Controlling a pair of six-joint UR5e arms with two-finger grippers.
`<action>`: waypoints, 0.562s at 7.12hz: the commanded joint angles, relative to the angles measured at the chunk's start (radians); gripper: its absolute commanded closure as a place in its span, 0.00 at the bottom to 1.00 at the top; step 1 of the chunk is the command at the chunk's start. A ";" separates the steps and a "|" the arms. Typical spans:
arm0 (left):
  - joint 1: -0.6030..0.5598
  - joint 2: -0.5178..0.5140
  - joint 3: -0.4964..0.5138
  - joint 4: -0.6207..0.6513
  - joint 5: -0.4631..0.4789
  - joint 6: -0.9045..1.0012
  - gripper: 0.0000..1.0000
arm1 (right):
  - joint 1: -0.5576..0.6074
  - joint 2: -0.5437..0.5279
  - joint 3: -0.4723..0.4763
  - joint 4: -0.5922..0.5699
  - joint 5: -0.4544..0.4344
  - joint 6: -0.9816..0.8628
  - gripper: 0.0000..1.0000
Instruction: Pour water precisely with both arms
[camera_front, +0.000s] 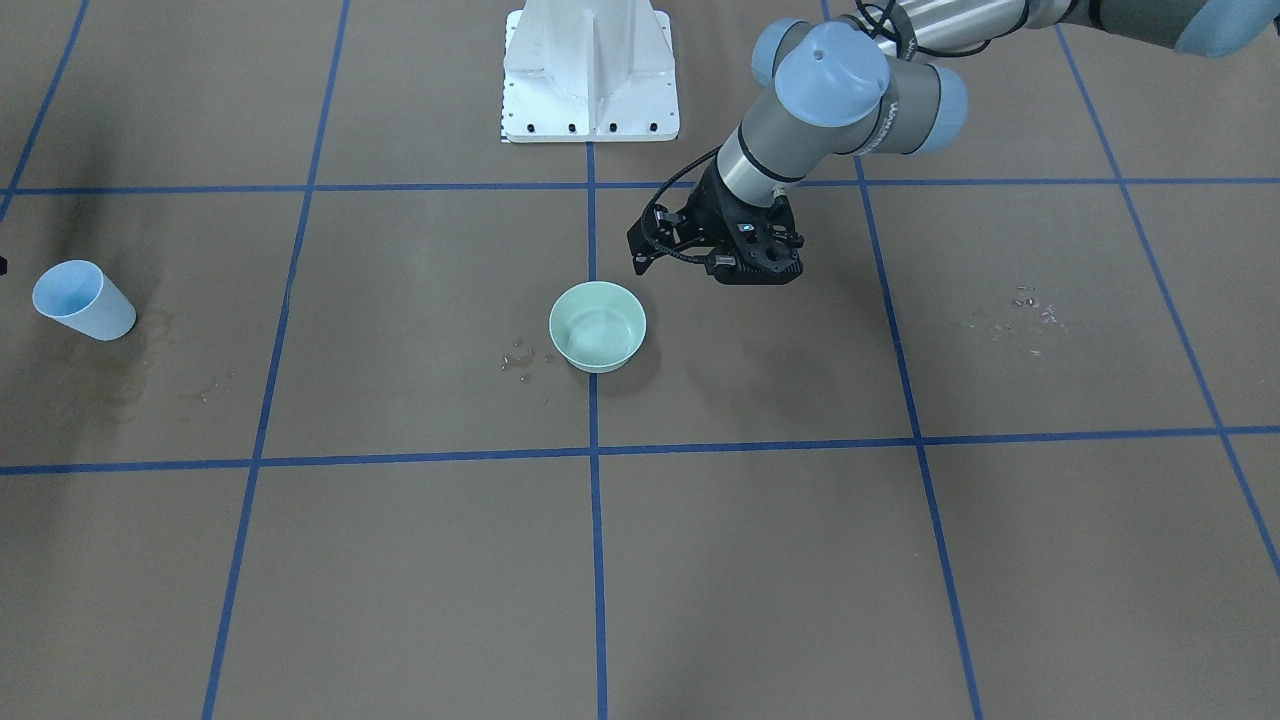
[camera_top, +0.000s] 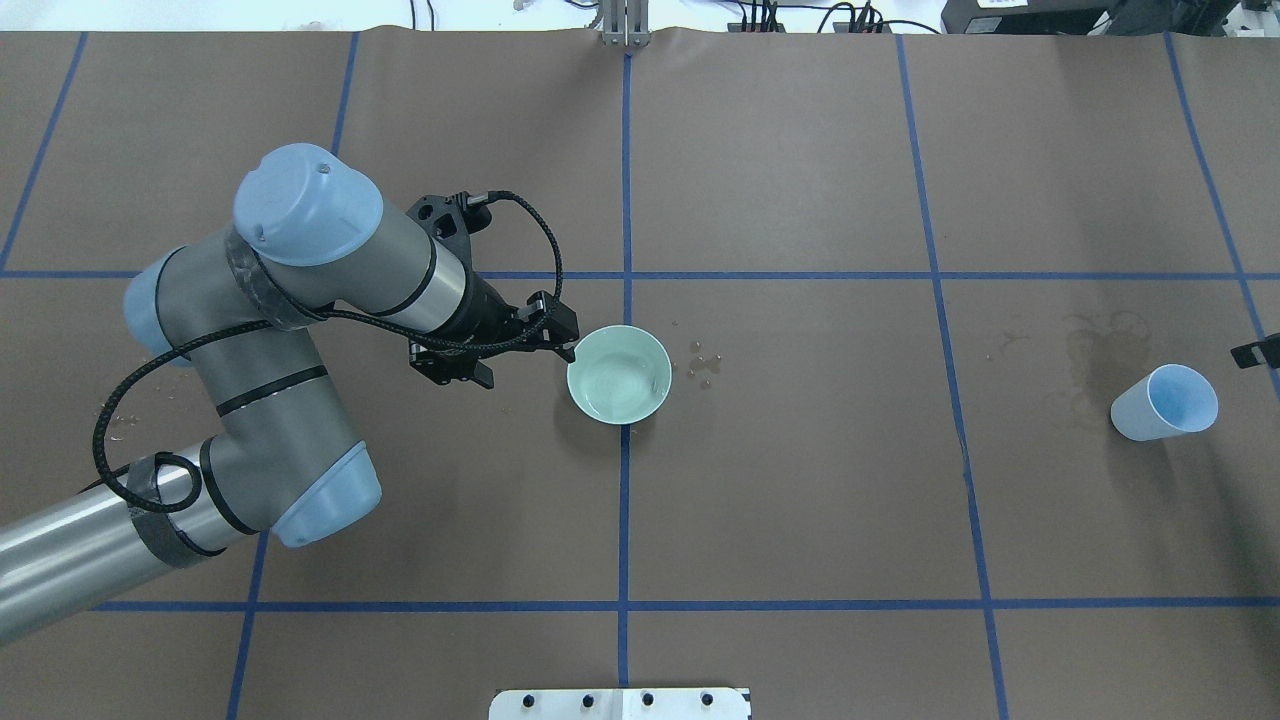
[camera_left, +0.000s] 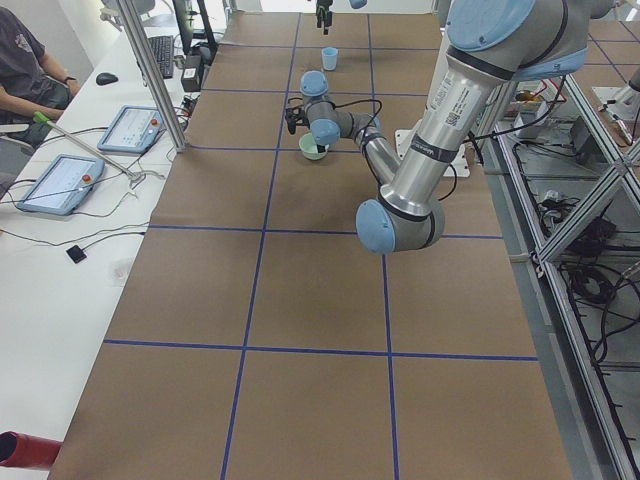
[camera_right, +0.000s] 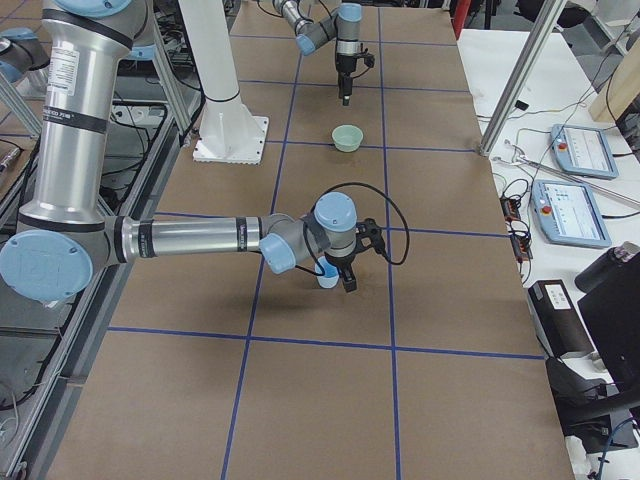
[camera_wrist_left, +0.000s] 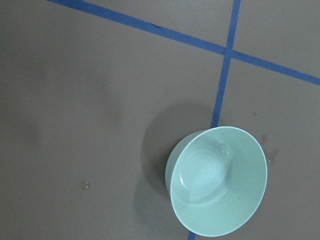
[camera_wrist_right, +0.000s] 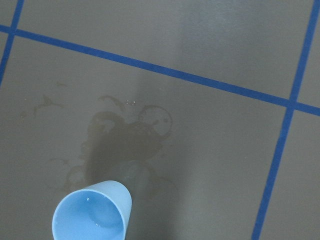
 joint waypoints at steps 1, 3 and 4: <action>-0.008 0.004 -0.001 0.000 0.000 0.000 0.00 | -0.071 -0.088 -0.004 0.306 -0.033 0.145 0.00; -0.008 0.007 -0.004 0.000 0.002 0.000 0.00 | -0.142 -0.147 -0.002 0.473 -0.136 0.244 0.00; -0.014 0.008 -0.004 0.000 0.003 0.000 0.00 | -0.159 -0.175 -0.004 0.530 -0.167 0.246 0.00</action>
